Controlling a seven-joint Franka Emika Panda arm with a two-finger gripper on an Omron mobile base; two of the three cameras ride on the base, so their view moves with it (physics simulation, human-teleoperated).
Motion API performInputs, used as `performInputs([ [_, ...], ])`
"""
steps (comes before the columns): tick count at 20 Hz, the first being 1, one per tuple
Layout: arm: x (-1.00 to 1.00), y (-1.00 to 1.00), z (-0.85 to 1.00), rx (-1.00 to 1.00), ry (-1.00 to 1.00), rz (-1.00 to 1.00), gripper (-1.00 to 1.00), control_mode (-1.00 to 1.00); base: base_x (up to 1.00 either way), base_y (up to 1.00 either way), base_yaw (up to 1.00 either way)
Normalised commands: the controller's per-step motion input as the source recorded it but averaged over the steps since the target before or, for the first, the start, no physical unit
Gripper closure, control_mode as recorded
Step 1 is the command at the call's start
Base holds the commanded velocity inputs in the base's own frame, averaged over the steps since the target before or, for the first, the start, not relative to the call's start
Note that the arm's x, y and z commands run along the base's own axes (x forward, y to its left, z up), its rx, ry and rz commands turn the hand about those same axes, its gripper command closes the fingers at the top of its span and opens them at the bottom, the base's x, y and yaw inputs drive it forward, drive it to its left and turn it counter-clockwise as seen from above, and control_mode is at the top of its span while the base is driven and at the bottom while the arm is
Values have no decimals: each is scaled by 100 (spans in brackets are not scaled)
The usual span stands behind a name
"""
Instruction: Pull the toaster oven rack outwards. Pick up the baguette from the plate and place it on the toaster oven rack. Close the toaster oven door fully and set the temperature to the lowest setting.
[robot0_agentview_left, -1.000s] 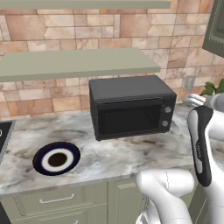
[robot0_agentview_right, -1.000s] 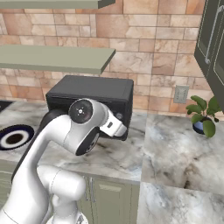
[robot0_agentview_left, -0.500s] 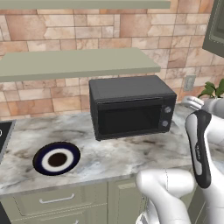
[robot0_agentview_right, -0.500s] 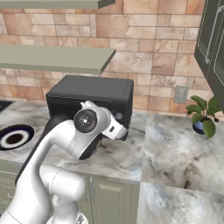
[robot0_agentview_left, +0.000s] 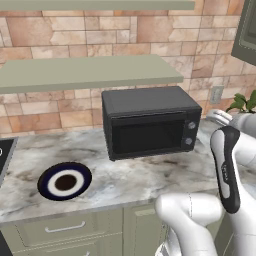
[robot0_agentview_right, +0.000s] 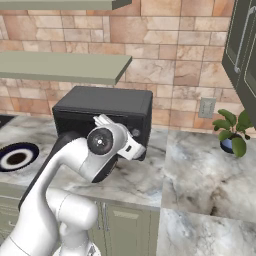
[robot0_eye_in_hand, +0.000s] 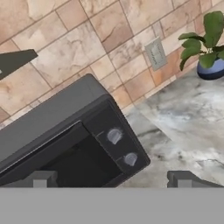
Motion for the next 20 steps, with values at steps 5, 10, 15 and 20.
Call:
performInputs([
  [5, 13, 0, 0, 1, -4, 1, -100, -100, 0, 0, 0],
  [10, 18, 0, -2, 4, -5, 8, -100, -100, 0, 0, 0],
  [15, 20, -14, -7, 1, -6, 12, -100, -100, 0, 0, 0],
  [20, 25, -19, -13, 2, -2, 12, -100, -100, 0, 0, 0],
])
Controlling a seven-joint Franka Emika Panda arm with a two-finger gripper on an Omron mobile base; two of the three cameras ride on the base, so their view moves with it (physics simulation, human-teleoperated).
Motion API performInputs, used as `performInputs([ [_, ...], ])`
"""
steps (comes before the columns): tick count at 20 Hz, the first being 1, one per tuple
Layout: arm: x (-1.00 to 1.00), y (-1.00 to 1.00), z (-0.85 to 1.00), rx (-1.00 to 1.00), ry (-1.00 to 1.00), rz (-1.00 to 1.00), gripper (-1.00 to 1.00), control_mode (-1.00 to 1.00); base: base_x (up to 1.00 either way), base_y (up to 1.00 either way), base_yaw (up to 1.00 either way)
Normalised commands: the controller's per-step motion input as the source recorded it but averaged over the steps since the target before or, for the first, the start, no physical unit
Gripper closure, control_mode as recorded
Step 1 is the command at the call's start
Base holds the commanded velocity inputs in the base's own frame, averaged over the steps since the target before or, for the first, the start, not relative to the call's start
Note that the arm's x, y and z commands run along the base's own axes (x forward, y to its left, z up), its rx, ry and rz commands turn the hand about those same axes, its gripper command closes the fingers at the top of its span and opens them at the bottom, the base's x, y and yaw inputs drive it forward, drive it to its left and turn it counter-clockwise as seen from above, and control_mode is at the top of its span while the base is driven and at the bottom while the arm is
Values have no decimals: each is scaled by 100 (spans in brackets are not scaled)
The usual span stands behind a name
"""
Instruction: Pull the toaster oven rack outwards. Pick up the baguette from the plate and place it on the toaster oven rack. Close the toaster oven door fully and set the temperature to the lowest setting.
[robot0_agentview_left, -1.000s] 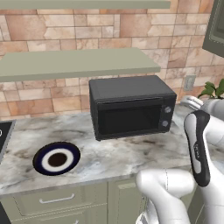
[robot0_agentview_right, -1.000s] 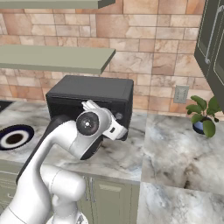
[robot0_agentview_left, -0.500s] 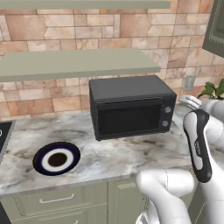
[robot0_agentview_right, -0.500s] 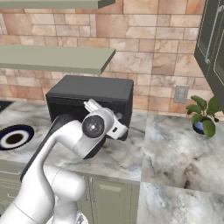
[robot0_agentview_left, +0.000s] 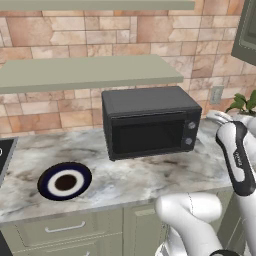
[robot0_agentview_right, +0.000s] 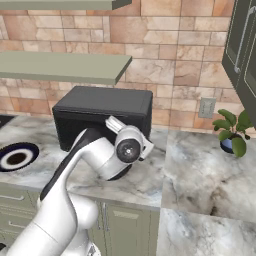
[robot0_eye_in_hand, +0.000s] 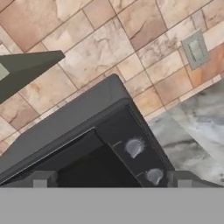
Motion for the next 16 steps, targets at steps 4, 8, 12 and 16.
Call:
performInputs([
  [4, 4, -32, -15, 6, -7, 10, -100, -100, 0, 0, 0],
  [8, 2, -29, -13, 7, -10, 8, -100, -100, 0, 0, 0],
  [12, 5, -19, -13, 7, -11, 5, -100, -100, 0, 0, 0],
  [16, 0, -1, -11, 3, -14, 0, -100, -100, 0, 0, 0],
])
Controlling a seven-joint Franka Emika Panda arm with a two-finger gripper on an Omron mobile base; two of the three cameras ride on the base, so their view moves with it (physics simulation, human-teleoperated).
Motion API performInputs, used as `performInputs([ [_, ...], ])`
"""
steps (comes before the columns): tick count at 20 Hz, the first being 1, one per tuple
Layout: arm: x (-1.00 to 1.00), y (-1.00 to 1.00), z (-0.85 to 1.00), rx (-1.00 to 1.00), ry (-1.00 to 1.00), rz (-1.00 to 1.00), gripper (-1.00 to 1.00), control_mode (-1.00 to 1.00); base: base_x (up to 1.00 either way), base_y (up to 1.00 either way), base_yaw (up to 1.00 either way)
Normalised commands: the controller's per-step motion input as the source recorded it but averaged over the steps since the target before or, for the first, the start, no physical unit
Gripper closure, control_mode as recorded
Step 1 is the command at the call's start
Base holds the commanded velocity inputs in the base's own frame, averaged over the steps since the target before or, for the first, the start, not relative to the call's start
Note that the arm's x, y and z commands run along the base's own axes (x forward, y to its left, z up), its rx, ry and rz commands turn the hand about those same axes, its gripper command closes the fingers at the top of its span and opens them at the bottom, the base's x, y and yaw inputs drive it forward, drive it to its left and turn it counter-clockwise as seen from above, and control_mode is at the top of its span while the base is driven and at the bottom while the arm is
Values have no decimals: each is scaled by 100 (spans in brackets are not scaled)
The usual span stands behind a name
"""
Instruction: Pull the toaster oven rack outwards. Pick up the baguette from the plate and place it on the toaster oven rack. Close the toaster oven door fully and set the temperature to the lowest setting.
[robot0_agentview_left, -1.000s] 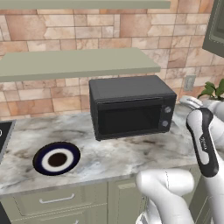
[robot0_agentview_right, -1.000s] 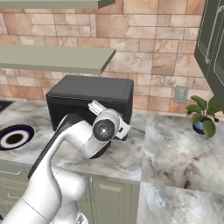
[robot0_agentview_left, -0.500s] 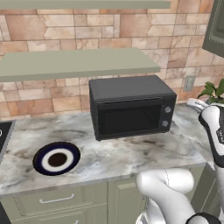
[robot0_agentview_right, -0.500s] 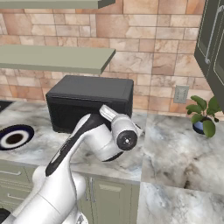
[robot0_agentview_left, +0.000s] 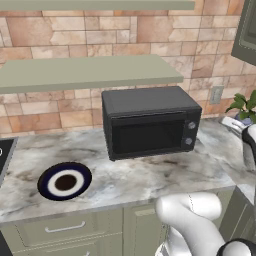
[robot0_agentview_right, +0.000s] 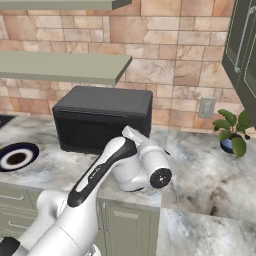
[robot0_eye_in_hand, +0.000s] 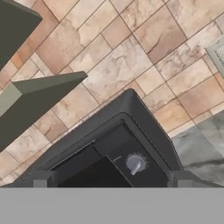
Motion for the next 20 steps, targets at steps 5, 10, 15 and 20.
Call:
performInputs([
  [5, 0, 0, -13, 7, -7, -4, -100, -100, 0, 0, 0],
  [10, 0, 0, -14, 5, -4, -16, -100, -100, 0, 0, 0],
  [15, 1, 5, -12, 6, 0, -21, -100, -100, 0, 0, 0],
  [20, 1, 16, -12, 0, 0, -19, -100, -100, 0, 0, 0],
])
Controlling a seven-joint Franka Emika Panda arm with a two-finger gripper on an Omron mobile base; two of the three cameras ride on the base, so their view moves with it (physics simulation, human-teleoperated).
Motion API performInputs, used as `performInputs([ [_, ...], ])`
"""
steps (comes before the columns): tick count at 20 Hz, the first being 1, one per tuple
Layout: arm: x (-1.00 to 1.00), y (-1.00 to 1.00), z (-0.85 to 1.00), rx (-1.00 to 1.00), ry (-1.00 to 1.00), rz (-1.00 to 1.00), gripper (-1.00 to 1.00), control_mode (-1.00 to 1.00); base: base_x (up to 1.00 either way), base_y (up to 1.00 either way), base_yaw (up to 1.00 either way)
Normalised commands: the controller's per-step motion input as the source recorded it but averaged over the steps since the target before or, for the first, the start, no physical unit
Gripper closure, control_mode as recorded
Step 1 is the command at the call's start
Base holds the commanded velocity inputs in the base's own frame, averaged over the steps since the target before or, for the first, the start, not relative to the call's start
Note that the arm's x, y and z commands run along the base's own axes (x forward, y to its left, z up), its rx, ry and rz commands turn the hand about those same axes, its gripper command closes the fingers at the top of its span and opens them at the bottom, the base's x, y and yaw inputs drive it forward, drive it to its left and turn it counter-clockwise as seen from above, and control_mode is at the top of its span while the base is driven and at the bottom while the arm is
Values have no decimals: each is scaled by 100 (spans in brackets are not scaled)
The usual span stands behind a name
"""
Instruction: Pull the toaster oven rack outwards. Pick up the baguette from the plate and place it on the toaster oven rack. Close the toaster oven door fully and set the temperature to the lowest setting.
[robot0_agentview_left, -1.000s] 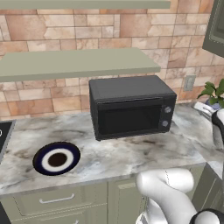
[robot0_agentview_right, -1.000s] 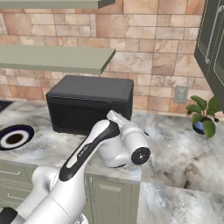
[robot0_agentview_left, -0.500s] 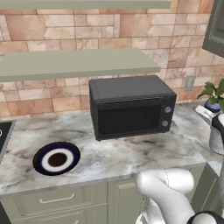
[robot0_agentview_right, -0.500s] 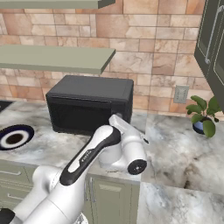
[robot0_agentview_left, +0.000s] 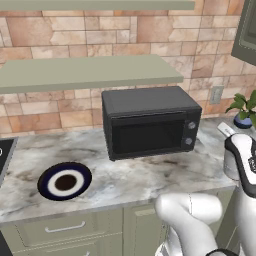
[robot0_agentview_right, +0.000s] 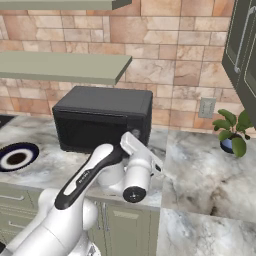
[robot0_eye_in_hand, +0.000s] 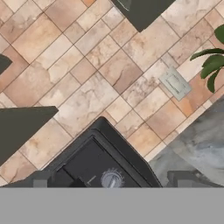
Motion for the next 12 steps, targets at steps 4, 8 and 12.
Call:
performInputs([
  [4, 0, 21, -15, 0, 0, -16, -100, -100, 0, 0, 0],
  [8, 0, 21, -20, 0, 0, -10, -100, -100, 0, 0, 0],
  [12, 0, 32, -18, 0, 0, -9, -100, -100, 0, 0, 0],
])
